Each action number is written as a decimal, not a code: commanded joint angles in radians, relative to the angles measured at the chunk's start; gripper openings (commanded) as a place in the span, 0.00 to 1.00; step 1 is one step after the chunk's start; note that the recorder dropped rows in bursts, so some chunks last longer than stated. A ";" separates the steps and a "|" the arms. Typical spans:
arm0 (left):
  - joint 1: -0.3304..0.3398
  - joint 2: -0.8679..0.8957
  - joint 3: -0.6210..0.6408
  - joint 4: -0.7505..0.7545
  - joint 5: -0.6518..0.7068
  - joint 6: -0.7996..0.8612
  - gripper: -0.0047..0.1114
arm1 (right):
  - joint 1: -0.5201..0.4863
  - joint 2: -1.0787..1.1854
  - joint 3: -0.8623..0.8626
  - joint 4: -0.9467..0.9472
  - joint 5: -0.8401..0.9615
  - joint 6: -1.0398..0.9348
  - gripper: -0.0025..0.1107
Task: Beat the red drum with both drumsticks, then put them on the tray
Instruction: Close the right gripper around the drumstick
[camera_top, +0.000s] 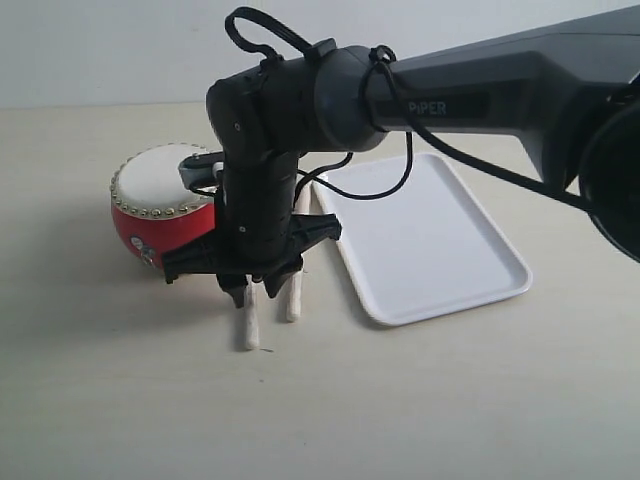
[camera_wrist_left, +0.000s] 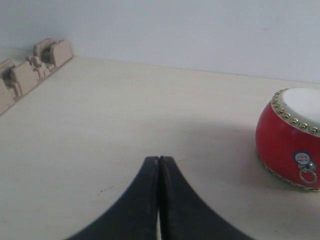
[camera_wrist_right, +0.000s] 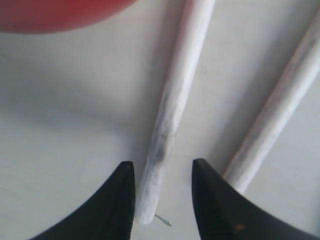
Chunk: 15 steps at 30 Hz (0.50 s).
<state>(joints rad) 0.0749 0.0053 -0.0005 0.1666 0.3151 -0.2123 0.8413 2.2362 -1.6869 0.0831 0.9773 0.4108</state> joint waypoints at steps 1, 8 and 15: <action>-0.005 -0.005 0.000 0.005 -0.003 -0.003 0.04 | 0.008 0.006 -0.007 -0.018 -0.010 -0.007 0.34; -0.005 -0.005 0.000 0.005 -0.003 -0.003 0.04 | 0.008 0.024 -0.007 -0.044 -0.015 0.021 0.34; -0.005 -0.005 0.000 0.005 -0.003 -0.003 0.04 | 0.008 0.024 -0.053 -0.083 0.026 0.066 0.34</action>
<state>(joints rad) 0.0749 0.0053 -0.0005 0.1666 0.3151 -0.2123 0.8477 2.2644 -1.7239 0.0203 0.9929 0.4565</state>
